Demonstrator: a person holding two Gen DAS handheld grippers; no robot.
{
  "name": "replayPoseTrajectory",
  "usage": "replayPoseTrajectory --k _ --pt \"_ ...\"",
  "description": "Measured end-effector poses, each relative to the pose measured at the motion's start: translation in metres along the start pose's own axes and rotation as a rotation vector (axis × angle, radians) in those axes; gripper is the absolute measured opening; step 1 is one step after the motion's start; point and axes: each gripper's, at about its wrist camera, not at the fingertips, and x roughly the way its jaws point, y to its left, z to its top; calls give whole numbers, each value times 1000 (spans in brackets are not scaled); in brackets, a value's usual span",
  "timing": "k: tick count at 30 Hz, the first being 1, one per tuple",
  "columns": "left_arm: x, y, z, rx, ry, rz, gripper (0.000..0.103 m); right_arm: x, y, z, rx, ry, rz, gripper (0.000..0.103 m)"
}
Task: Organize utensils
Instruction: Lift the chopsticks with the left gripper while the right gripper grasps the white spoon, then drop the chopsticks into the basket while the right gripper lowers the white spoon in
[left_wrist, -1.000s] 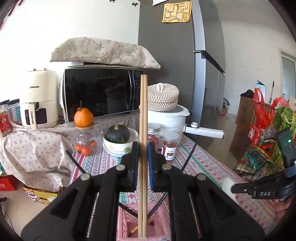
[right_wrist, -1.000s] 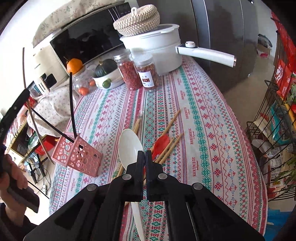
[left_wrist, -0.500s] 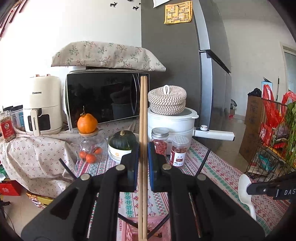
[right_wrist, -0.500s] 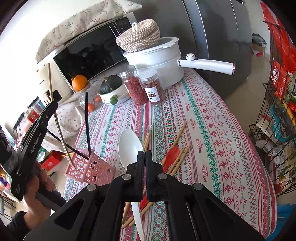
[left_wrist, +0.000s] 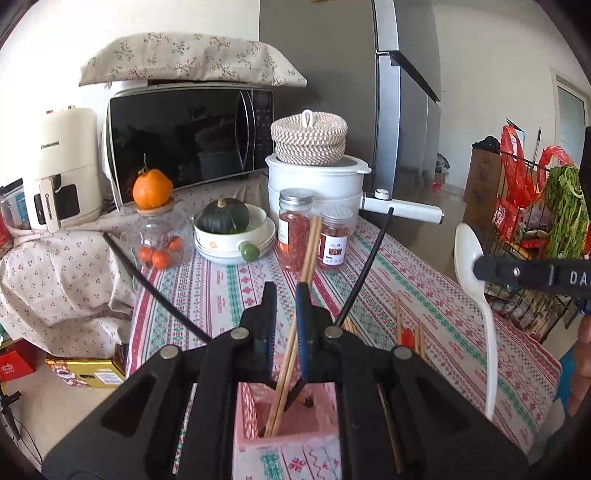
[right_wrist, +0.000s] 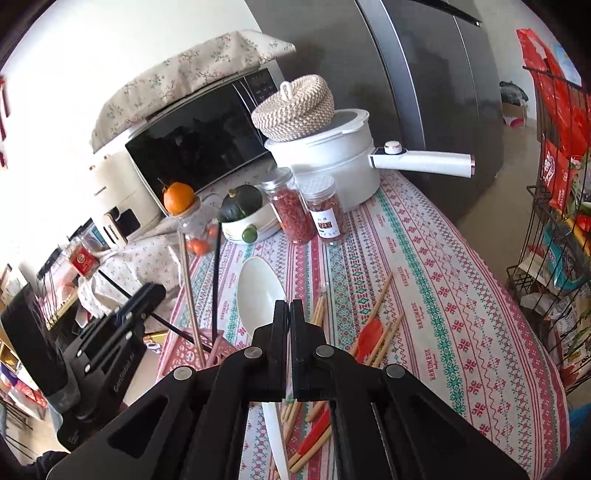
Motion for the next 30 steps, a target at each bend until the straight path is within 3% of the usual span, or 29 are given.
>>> replayPoseTrajectory --k 4,9,13,16,25,30 --pt "-18 17 -2 -65 88 -18 22 -8 18 5 -10 -68 27 0" --pt "-38 43 -5 -167 211 20 77 -4 57 8 -72 -129 53 1" --pt "-37 63 -16 -226 359 56 82 15 84 4 -88 -173 54 1" --pt "-37 75 -22 -257 414 72 83 32 97 -1 -46 -211 55 1" --pt "-41 91 -24 -280 440 95 89 71 121 -24 1 -340 -42 1" --pt "-39 95 -23 -281 441 112 93 83 126 -38 -4 -356 -78 1"
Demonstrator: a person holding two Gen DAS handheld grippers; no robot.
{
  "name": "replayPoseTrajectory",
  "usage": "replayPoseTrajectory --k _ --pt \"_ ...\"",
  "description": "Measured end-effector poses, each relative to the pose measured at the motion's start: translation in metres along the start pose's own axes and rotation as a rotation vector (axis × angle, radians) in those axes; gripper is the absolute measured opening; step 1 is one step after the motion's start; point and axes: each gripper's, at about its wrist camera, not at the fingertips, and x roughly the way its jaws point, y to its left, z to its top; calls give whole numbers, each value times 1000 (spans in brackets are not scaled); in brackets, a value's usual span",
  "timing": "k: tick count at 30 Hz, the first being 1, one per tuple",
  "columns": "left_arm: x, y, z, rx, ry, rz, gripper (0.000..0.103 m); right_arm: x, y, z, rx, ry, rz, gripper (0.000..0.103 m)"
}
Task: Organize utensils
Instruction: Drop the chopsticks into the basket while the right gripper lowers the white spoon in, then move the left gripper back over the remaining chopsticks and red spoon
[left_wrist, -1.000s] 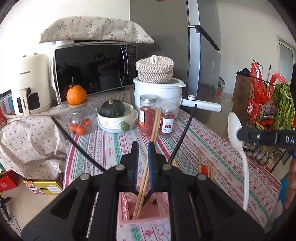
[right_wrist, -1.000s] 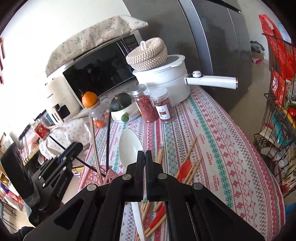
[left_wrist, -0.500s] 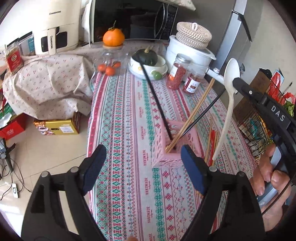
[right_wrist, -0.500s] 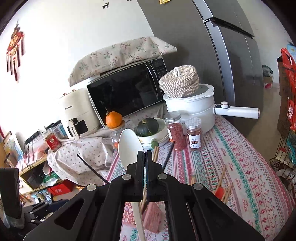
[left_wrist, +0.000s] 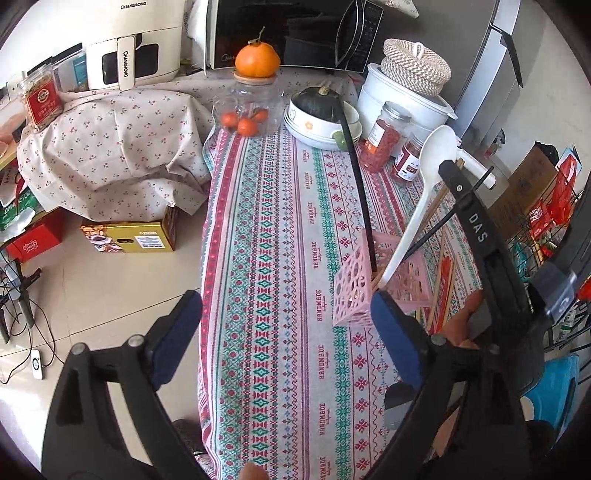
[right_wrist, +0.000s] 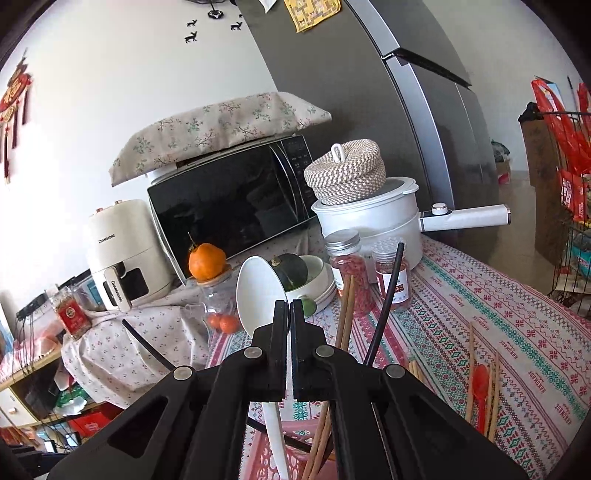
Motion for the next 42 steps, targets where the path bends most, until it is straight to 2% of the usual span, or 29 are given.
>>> replayPoseTrajectory --k 5,7,9,11,16,19,26,32,38,42 --pt "2 0 1 -3 -7 10 97 -5 -4 -9 20 63 43 5" --pt "4 -3 1 -1 -10 14 98 -12 -5 -3 9 72 61 12" --pt "5 -5 0 1 -11 19 99 -21 -8 5 -5 67 74 35" --pt "6 -9 0 8 -13 24 99 -31 -10 16 -26 63 84 43" --pt "5 -22 -3 33 -28 16 99 -48 -21 41 -95 113 85 49" --pt "4 -32 -6 61 -33 11 100 -53 -33 51 -121 170 78 58" --pt "11 -47 -14 110 -1 0 101 -52 -72 59 -203 329 2 70" --pt "22 -58 -24 149 56 -25 101 -32 -127 45 -140 481 -73 74" --pt "33 -66 -32 177 110 -25 101 10 -175 10 -87 783 -241 74" --pt "38 -70 -34 192 130 -22 101 27 -198 -9 -40 891 -291 74"
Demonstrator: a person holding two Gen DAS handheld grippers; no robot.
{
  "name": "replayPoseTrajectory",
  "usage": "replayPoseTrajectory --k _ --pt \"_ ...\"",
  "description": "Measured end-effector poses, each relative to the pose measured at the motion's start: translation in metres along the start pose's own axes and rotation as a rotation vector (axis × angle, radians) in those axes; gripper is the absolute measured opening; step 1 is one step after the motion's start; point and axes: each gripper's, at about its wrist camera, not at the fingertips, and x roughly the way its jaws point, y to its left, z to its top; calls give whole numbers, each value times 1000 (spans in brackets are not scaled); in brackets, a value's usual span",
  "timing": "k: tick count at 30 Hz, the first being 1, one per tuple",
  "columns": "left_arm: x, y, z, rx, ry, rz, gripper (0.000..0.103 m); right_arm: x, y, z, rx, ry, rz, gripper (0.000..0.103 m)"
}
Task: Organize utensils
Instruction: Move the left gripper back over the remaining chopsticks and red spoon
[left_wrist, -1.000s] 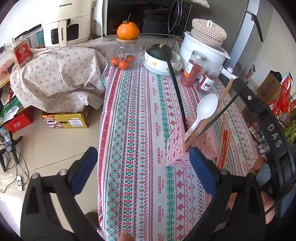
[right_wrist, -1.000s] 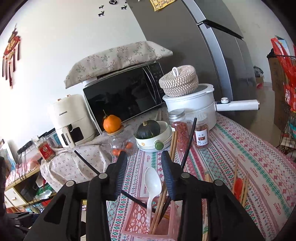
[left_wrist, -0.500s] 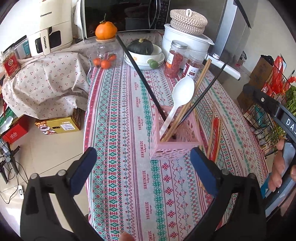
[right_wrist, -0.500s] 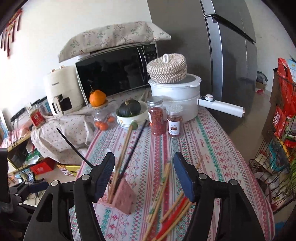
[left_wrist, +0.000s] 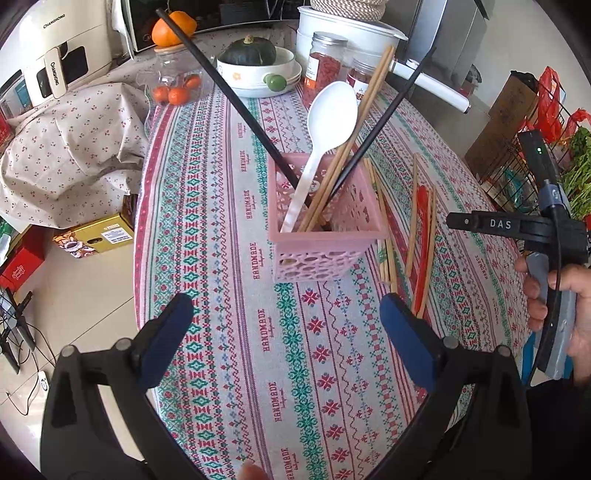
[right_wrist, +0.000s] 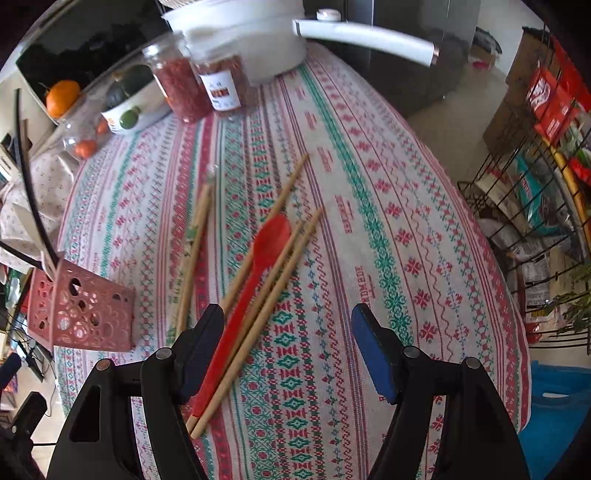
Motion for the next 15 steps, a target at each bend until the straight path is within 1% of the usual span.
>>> replayPoseTrajectory --k 3,8,10,12,14,15 --pt "2 -3 0 11 8 -3 101 14 -4 4 19 41 -8 74" --pt "3 -9 -2 30 19 -12 101 31 -7 13 54 73 -22 73" --pt "4 -12 -3 40 22 -13 101 37 -6 16 53 81 -32 68" --pt "4 -14 -4 51 24 -13 101 42 -4 17 50 90 -42 58" --pt "4 -16 -5 62 28 -14 101 42 -4 18 59 82 -40 56" --pt "3 -17 -6 68 30 -16 101 41 -4 19 61 82 -41 53"
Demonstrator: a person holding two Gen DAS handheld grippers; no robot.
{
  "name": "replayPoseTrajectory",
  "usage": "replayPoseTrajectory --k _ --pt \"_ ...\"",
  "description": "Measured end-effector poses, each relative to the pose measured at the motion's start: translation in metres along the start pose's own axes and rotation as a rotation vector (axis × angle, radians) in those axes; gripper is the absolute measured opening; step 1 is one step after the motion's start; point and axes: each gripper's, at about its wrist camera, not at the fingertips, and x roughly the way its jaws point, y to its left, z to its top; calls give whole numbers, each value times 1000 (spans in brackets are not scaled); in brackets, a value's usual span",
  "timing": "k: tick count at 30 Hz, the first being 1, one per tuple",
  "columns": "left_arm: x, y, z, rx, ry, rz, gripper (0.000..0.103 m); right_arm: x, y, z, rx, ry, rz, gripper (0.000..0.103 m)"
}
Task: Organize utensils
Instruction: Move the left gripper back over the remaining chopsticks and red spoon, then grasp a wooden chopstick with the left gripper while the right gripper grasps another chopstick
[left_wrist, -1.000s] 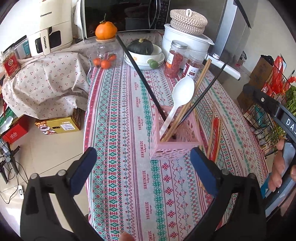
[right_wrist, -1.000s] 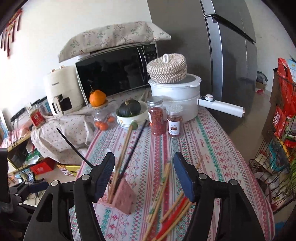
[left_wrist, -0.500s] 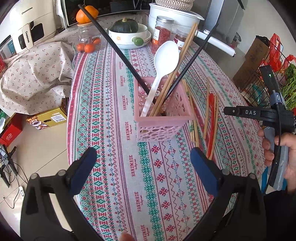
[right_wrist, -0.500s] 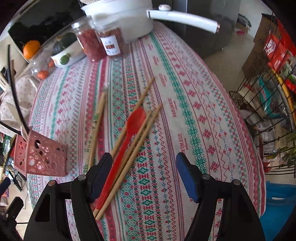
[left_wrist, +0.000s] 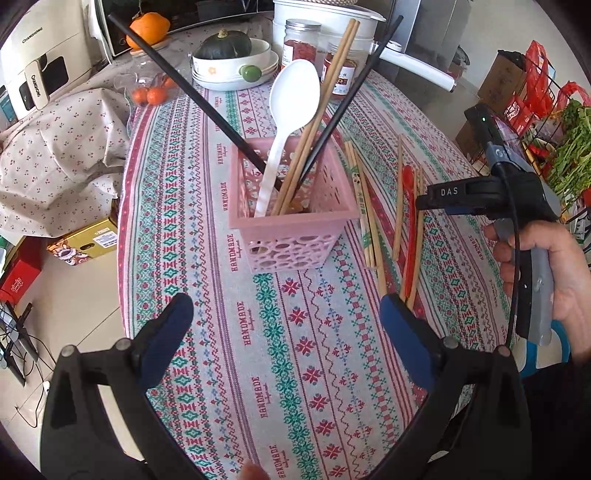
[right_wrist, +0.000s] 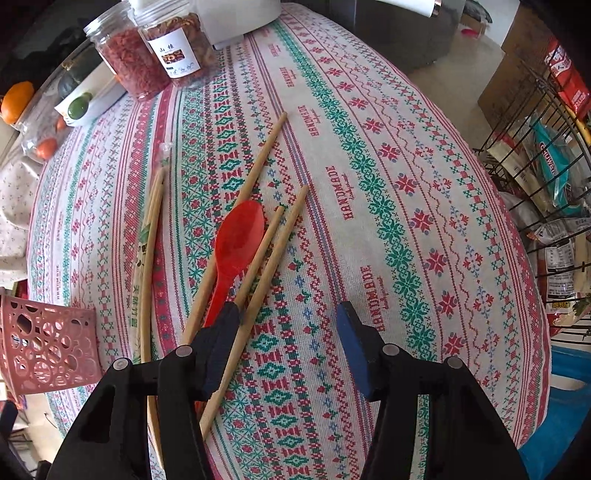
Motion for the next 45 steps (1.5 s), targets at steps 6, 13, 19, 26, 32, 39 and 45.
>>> replayPoseTrajectory --k 6,13,19,26,32,39,45 --pt "-1 -7 -2 32 5 -3 101 1 0 2 -19 4 0 44" --pt "-2 -27 -5 99 -3 5 101 5 11 -4 -82 34 -49 16" --pt "-6 -59 -7 179 -8 -16 101 1 -32 -5 -8 50 35 6" --pt "5 -119 16 254 -5 -27 77 -28 -76 -2 52 -19 101 6" --pt "56 -157 77 203 85 -75 43 -38 -98 -2 91 -33 170 6" --pt "122 -167 135 148 126 -20 21 -47 -106 -1 94 -49 239 6" --pt "160 -177 159 179 152 42 14 -48 -110 4 86 -48 277 6"
